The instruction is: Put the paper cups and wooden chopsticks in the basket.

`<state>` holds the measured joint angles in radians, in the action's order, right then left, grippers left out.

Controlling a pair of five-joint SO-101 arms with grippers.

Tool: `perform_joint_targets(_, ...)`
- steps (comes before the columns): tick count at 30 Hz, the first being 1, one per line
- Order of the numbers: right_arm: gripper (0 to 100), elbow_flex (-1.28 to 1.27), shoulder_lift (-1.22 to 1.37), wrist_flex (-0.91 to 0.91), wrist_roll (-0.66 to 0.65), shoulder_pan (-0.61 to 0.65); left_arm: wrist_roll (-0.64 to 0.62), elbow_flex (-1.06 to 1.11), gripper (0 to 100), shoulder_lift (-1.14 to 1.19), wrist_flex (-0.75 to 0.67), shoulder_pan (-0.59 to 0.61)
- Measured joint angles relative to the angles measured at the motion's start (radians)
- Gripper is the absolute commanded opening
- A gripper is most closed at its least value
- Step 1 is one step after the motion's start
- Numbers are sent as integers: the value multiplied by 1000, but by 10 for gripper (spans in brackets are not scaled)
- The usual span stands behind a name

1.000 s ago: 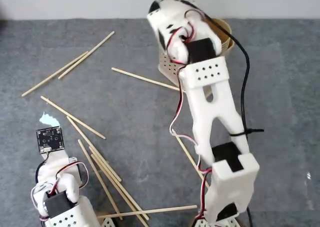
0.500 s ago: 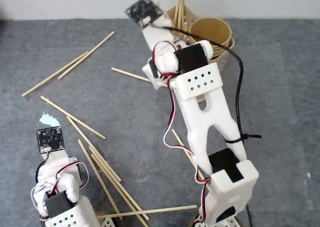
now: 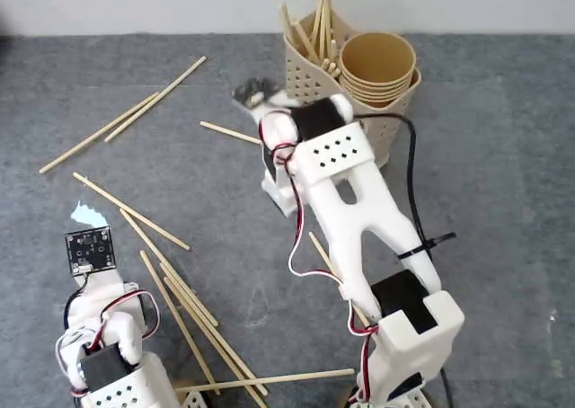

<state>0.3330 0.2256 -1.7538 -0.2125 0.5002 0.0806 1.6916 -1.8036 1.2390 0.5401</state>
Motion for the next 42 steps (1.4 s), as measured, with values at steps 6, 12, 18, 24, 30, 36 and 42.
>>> perform_joint_targets(6, 180, -180, 0, 40, 0, -2, 0, 0, 14, 0, 0, 0)
perform_joint_targets(12, 180, -404, 0, 253, 0, -3, 0, 0, 14, 0, 0, 0)
perform_joint_targets(18, 180, -565, 0, 453, -21, -2, 0, 0, 14, 0, 0, 0)
perform_joint_targets(24, 163, -655, 0, 585, -31, -57, 0, 0, 14, 0, 0, 0)
perform_joint_targets(30, 39, -710, -12, 660, -34, -92, 0, 0, 14, 0, 0, 0)
perform_joint_targets(36, 8, -752, -20, 717, -34, -89, 0, 0, 14, 0, 0, 0)
perform_joint_targets(42, 8, -761, -35, 729, -34, -57, 0, 0, 14, 0, 0, 0)
